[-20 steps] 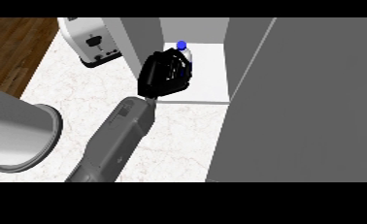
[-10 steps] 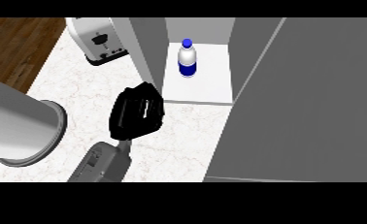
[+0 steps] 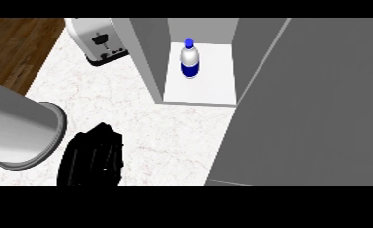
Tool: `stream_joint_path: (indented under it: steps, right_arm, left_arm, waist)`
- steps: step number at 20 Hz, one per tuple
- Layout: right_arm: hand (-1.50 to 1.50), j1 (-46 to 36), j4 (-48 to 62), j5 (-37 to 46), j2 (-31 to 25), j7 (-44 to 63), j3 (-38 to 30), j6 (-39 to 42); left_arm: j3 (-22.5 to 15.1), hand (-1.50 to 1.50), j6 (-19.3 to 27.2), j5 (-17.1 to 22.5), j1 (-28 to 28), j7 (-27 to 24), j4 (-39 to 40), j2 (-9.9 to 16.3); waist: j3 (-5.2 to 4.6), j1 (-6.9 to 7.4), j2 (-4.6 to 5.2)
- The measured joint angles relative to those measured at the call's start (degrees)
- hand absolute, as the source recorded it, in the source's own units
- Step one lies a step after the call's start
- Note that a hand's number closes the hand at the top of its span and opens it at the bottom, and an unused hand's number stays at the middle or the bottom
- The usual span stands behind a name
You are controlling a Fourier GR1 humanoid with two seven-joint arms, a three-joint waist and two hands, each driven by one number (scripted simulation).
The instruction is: Pick up the bottled water, place it into the cabinet and close the cabinet
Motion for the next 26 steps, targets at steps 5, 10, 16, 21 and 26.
stream_joint_path:
  steps: [5,10,16,21,26]
  right_arm:
    - [1.50,-4.71,0.82,0.71,3.26,5.78,0.57,-0.47]
    - [1.50,-14.75,2.88,3.55,12.73,13.87,1.56,-2.02]
    - [1.50,-28.14,11.95,3.77,24.78,20.16,-2.88,-4.25]
    - [1.50,-36.81,21.00,-1.38,28.07,20.72,-11.73,-3.08]
    - [1.50,-43.68,32.99,-6.13,29.09,15.91,-18.99,-0.17]
  left_arm:
    - [2.54,1.50,-2.02,2.20,9.66,-0.27,-9.22,5.06]
    - [6.01,1.50,-5.72,4.64,17.66,-2.06,-14.41,8.85]
    - [10.98,1.50,-10.15,8.22,25.51,-3.76,-18.26,11.62]
    - [15.33,1.50,-12.99,11.06,28.82,-3.54,-19.59,12.92]
    - [19.38,1.50,-16.92,13.57,31.01,-3.45,-19.04,14.04]
  waist:
    - [-0.06,-0.33,0.06]
    - [-0.09,-0.39,0.23]
    - [-0.02,-0.52,0.53]
    - [0.05,-0.85,0.72]
    - [0.08,-0.91,0.81]
